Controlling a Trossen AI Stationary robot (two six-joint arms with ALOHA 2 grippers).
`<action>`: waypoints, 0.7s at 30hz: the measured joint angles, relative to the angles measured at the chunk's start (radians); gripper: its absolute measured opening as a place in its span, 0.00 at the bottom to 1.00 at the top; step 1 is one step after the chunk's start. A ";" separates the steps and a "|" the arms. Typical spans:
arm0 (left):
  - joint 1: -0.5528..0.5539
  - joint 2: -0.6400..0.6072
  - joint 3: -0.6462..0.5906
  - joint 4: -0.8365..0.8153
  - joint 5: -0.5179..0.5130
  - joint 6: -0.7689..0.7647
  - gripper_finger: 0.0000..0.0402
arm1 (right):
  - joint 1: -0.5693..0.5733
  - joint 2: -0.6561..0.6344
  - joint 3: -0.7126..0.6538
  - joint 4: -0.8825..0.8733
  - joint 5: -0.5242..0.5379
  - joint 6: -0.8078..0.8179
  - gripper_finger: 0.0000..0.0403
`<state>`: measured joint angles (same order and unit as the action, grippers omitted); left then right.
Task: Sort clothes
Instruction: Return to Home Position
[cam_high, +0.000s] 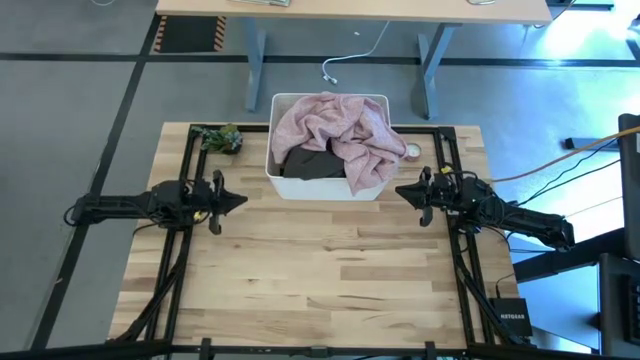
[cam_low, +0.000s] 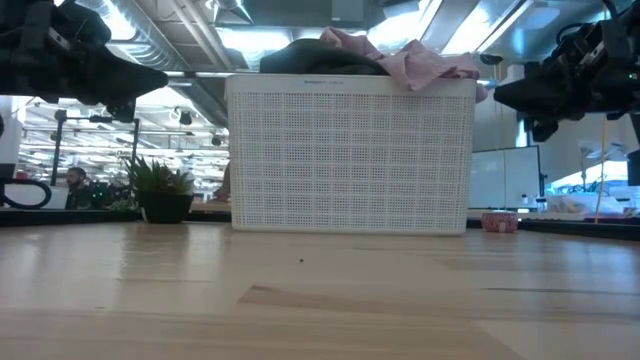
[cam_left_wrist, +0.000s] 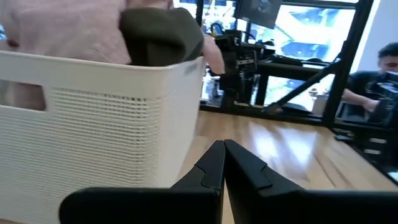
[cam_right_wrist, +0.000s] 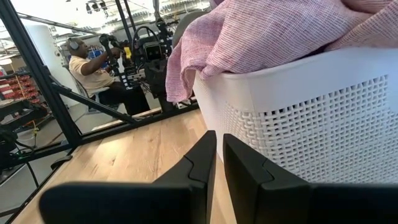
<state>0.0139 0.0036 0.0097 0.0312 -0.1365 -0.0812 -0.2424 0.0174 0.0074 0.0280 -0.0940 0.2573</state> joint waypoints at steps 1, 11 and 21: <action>0.000 0.000 0.000 -0.001 0.006 -0.007 0.01 | 0.000 0.000 0.000 0.000 0.000 0.000 0.12; 0.000 0.000 0.000 -0.001 0.004 0.009 0.01 | 0.000 0.000 0.000 0.000 0.000 0.000 0.12; 0.000 0.000 0.000 -0.001 0.004 0.010 0.01 | 0.000 0.000 0.000 0.000 0.000 0.000 0.12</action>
<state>0.0139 0.0040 0.0097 0.0303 -0.1329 -0.0711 -0.2424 0.0174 0.0071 0.0280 -0.0940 0.2569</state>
